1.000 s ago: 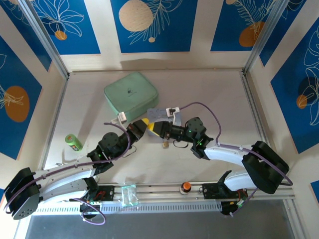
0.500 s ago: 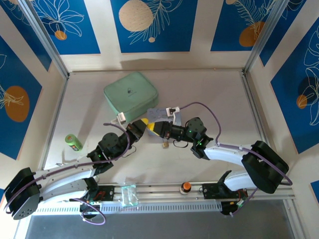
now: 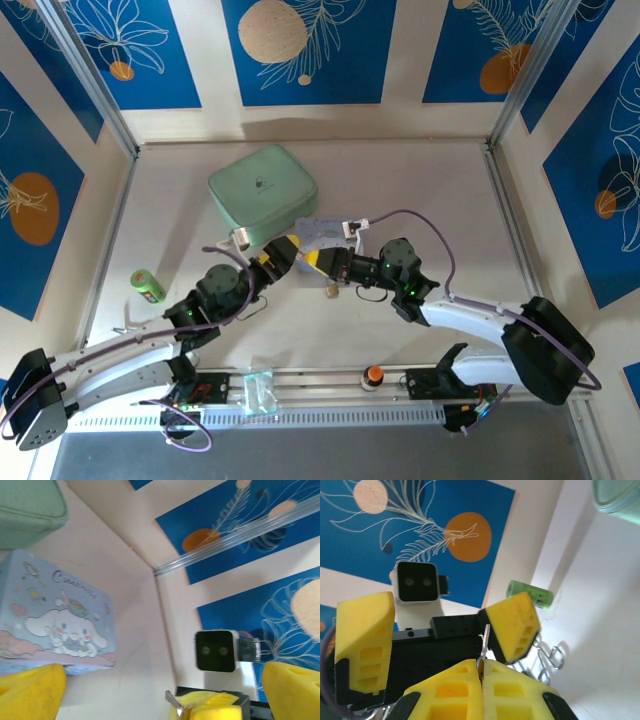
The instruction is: Unlock the padlock with the key
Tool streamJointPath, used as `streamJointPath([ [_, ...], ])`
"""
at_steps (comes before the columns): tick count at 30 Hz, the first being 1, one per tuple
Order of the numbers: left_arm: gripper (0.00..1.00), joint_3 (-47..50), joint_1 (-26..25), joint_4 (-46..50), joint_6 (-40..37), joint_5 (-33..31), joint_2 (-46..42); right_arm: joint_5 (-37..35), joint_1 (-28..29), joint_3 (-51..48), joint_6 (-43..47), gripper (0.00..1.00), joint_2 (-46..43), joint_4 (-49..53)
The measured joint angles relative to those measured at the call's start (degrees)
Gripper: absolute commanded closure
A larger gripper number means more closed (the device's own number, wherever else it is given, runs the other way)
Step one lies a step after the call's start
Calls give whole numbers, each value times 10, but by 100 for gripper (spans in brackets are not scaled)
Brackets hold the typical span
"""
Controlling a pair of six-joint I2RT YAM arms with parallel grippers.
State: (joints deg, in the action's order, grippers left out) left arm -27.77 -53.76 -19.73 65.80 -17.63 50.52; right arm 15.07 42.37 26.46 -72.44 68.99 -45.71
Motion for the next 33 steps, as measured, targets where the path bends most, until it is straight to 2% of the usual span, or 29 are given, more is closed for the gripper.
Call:
streamJointPath([
  [6,3,-58,0,82,-52,25,82,-35,-24,-2,44,100,-102,185],
  [10,14,-85,-13,144,-102,32,161,-63,-43,-2,73,100,-161,310],
  [13,15,-115,-32,181,-149,19,226,-72,-70,-6,86,100,-182,378],
  [16,17,-124,-40,179,-183,19,283,-72,-97,-21,93,100,-197,422],
  [22,25,-171,-64,184,-212,9,388,-72,-111,-49,97,100,-206,462],
  [26,30,-181,-65,157,-209,10,422,-72,-111,-66,97,100,-206,467],
  [33,39,-229,-65,171,-194,0,467,-72,-116,-78,97,100,-207,471],
])
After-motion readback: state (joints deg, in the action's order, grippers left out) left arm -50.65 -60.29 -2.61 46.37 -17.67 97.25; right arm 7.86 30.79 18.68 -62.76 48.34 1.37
